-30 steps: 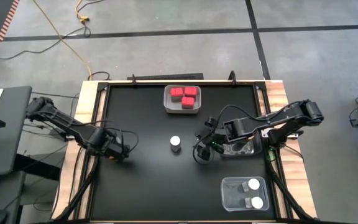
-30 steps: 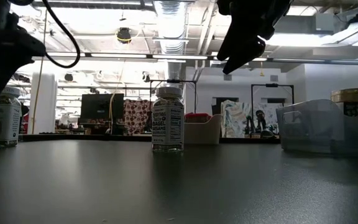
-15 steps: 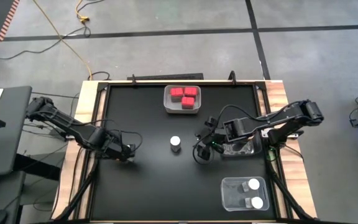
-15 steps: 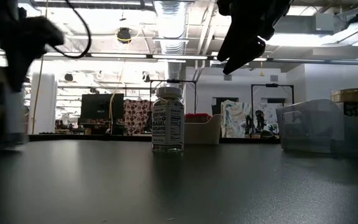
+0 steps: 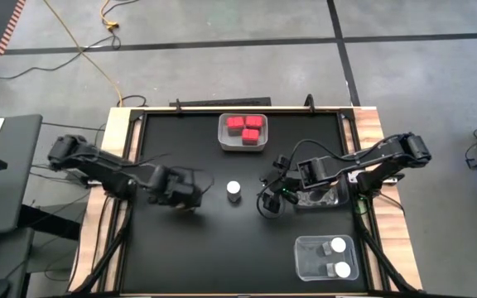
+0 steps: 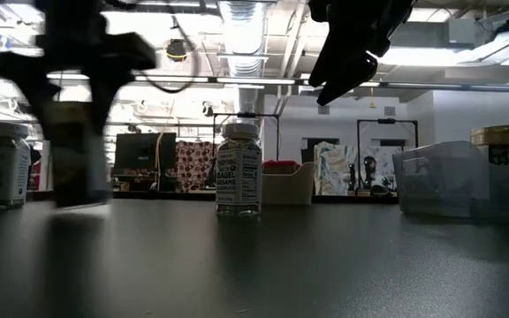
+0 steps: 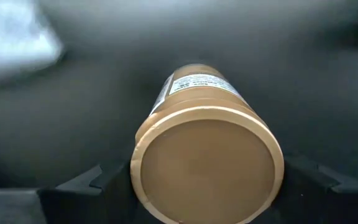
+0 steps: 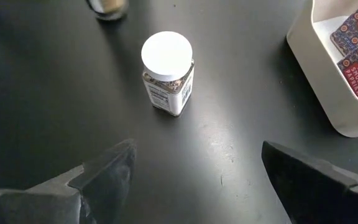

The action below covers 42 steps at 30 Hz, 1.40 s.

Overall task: Sort spices by type
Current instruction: Put the golden seasoning bottle into the black bin

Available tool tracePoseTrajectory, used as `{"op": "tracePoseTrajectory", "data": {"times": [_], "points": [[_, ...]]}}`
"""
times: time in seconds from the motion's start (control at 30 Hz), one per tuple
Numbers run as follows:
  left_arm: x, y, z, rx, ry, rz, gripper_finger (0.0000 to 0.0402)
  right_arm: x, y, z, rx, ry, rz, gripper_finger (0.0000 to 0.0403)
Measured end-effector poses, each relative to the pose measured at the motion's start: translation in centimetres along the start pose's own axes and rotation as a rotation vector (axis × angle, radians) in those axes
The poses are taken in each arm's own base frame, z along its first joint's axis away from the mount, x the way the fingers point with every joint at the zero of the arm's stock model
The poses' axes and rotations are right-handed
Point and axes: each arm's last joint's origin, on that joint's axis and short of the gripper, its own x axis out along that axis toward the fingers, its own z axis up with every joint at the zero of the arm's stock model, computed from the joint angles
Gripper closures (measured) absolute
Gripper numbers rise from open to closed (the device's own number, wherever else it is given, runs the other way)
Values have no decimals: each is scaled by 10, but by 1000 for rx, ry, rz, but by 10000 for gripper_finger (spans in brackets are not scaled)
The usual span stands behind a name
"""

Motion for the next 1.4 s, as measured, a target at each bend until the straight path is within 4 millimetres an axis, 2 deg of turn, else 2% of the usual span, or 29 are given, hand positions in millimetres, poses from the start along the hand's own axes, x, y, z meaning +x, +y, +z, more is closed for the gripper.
{"op": "tracePoseTrajectory", "data": {"times": [0.23, 0.4, 0.57, 0.73, 0.9, 1.23, 1.4], "points": [[-10, -39, 54, 113, -36, 9, 127, 0, 0, 0, 4, 0, 1, 29], [-13, -55, 99, 147, -53, 58, 126, -1, 3, -1, 19, 1, 7, 29], [-4, -76, 124, 181, 7, 52, 126, -1, 4, -2, 15, 1, 11, 29], [11, -92, 131, 200, 30, 81, 126, -1, 4, -2, 16, 2, 11, 29], [22, -96, 132, 194, 45, 101, 125, -1, 4, -2, 16, 3, 10, 29], [23, -97, 132, 168, 57, 96, 125, -1, 4, -2, 15, 6, 13, 29], [23, -97, 131, 164, 30, 105, 109, -1, 4, -2, 14, 7, 15, 29]]}}
